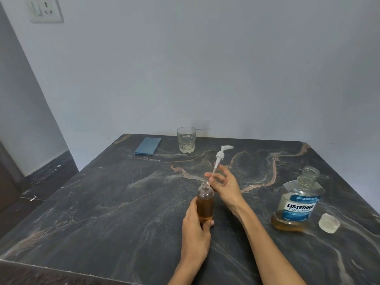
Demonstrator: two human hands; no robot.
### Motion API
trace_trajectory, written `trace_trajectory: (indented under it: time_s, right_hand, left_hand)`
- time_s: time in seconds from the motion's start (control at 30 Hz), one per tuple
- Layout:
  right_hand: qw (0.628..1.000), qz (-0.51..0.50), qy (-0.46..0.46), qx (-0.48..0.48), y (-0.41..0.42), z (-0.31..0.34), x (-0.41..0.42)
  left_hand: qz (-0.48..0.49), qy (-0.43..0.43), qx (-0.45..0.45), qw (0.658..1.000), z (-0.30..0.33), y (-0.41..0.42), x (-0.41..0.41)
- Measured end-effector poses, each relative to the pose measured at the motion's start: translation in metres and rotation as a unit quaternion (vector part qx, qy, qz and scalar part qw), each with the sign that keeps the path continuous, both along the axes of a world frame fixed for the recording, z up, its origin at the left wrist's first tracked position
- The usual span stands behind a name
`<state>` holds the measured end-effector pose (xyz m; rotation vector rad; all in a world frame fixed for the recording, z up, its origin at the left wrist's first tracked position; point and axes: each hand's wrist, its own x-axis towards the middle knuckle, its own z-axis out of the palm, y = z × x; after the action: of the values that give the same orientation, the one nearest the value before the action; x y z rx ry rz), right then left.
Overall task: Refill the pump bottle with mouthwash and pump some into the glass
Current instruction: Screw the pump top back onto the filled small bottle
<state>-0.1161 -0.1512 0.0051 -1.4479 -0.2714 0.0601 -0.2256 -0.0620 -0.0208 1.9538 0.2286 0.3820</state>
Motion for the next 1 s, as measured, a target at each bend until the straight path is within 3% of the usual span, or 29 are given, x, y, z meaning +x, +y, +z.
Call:
trace_trajectory:
  time_s: [0.6,1.0]
  right_hand:
    - [0.982,0.117,-0.146,-0.019,-0.005,0.08,-0.041]
    - [0.977,0.026,-0.203,-0.067,-0.003,0.064,-0.044]
  left_hand:
    - [-0.002,0.014,0.004,1.0,-0.003,0.0,0.001]
    - [-0.009,0.006,0.006,1.0,-0.004,0.001,0.0]
